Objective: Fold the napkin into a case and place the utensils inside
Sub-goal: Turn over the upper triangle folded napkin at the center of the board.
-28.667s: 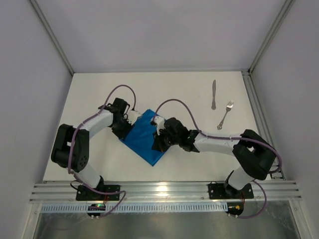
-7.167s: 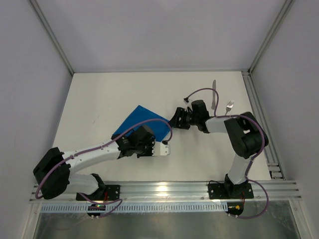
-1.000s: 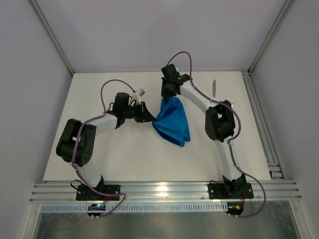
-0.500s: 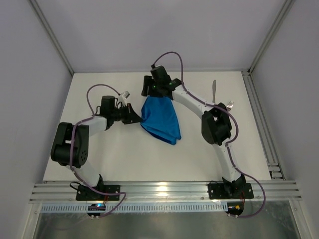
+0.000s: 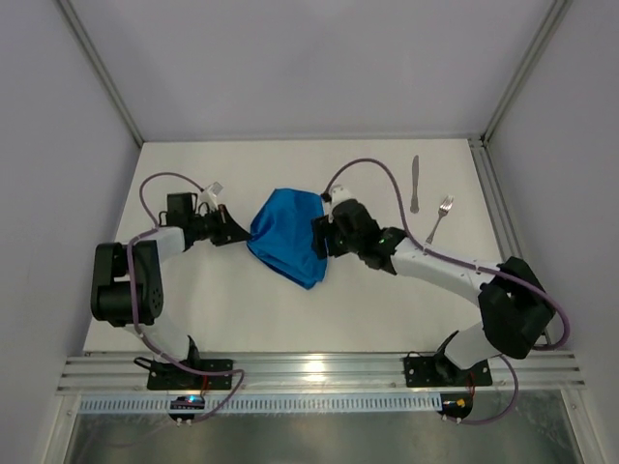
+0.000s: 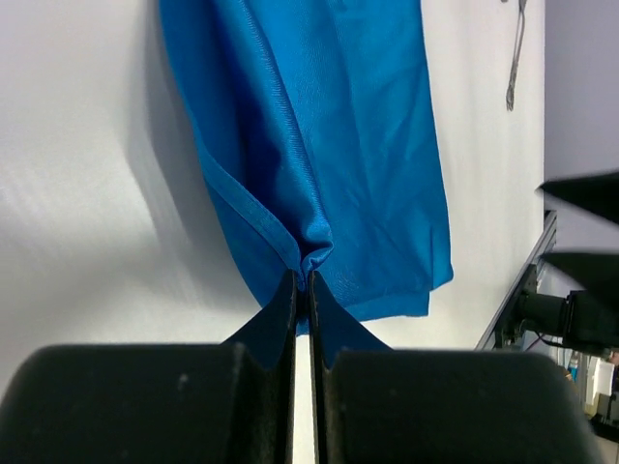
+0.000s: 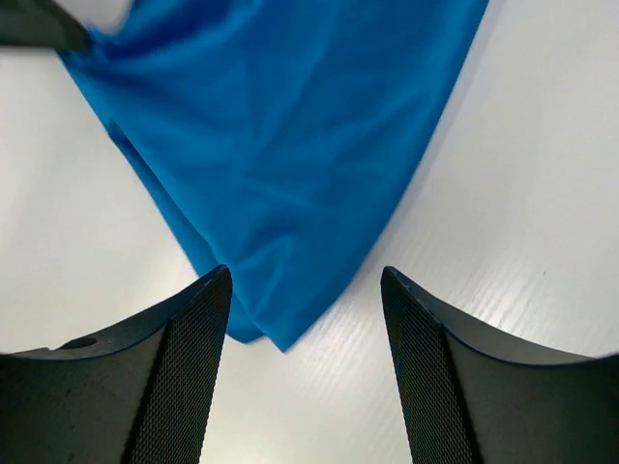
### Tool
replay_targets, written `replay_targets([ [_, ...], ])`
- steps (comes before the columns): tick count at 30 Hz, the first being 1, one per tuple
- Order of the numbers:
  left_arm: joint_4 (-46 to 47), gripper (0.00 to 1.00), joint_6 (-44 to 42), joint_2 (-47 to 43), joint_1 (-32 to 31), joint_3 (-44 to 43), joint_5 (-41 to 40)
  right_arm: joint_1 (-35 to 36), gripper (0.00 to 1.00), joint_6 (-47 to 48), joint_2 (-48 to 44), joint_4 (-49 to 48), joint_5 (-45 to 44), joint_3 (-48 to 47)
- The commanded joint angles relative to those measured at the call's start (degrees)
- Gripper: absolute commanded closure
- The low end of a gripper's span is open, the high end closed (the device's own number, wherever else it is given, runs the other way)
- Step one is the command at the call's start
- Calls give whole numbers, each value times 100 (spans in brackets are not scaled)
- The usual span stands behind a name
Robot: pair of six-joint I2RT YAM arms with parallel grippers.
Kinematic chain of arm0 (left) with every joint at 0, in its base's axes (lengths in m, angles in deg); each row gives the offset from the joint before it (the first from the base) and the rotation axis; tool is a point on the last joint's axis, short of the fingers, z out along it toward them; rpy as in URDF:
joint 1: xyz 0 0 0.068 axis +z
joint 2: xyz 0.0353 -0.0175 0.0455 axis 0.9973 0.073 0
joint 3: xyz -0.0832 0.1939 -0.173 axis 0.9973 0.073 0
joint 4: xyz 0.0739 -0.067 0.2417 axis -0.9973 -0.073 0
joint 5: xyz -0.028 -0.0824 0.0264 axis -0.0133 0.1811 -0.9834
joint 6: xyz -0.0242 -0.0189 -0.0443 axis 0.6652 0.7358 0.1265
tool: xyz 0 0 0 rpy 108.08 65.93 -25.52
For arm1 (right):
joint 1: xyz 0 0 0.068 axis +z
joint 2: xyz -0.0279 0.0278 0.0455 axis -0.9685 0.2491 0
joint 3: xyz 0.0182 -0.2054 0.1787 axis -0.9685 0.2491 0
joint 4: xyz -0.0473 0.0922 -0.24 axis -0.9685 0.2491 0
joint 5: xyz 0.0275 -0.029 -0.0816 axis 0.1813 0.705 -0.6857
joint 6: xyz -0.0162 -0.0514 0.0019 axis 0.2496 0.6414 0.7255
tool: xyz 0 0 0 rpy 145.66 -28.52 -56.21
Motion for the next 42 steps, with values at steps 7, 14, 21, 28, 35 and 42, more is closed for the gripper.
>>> replay_targets([
  [7,-628,100,-533,150,404,-4,126,1484,29,1294,836,-948,-1141,316],
  [14,-628,100,-577,124,448,58,65,1950,29,1558,1443,-939,-1281,-88],
  [21,-882,100,-735,203,589,-21,-120,2117,37,1470,1707,-448,-1553,-159],
  [28,-1427,100,-928,370,782,-337,-296,2117,56,1408,1751,-227,-1783,-19],
  [35,-1665,98,-1166,414,835,-373,-454,2117,62,1347,1654,-166,-1967,87],
  [42,-1938,98,-1333,405,931,-426,-481,2231,62,1347,1628,36,-2169,34],
])
